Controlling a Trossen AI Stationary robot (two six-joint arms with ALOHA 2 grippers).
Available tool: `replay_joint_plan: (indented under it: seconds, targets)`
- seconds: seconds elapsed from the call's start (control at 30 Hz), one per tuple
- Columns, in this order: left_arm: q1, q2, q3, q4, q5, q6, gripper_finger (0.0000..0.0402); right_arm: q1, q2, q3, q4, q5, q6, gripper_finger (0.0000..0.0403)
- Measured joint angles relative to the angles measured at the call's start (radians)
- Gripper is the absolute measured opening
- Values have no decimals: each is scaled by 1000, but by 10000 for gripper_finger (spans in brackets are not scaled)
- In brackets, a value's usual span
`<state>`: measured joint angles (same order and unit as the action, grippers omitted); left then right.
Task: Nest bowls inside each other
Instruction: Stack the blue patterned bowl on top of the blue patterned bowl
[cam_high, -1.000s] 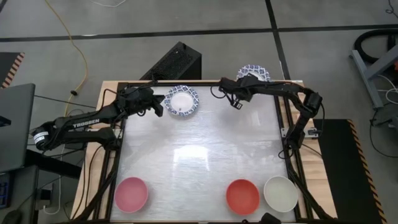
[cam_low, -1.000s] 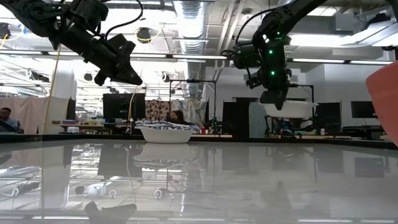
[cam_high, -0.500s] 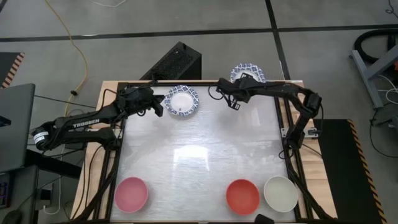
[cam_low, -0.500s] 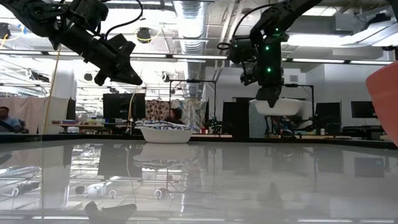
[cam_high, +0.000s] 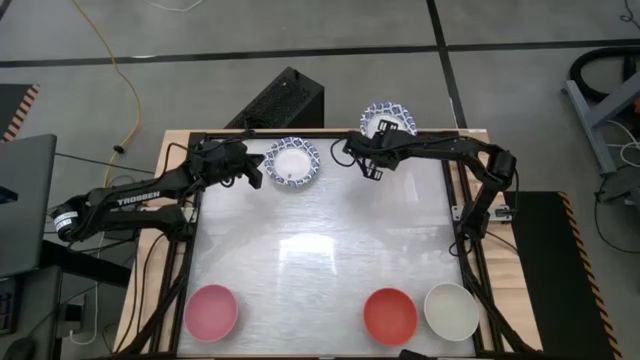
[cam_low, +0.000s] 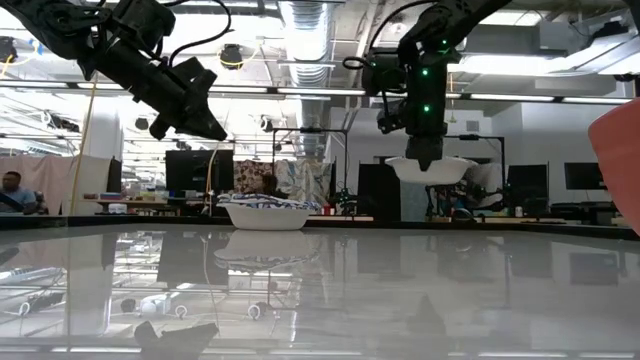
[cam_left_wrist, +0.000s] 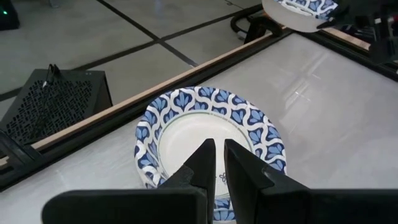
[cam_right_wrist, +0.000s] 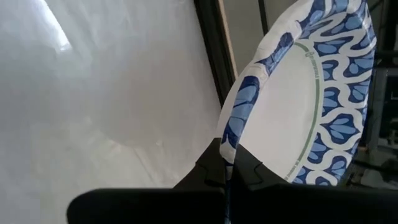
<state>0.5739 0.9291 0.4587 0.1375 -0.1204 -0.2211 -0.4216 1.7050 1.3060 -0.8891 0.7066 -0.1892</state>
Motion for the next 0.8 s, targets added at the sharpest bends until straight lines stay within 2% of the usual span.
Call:
replay_joint_plan:
  seconds: [0.47,0.8]
  targets:
    - [0,0,0,0,0,3,22,30,0,0,97,5,-183,11]
    - [0,0,0,-13,0,15,22,64,0,0,265,4,-350,11]
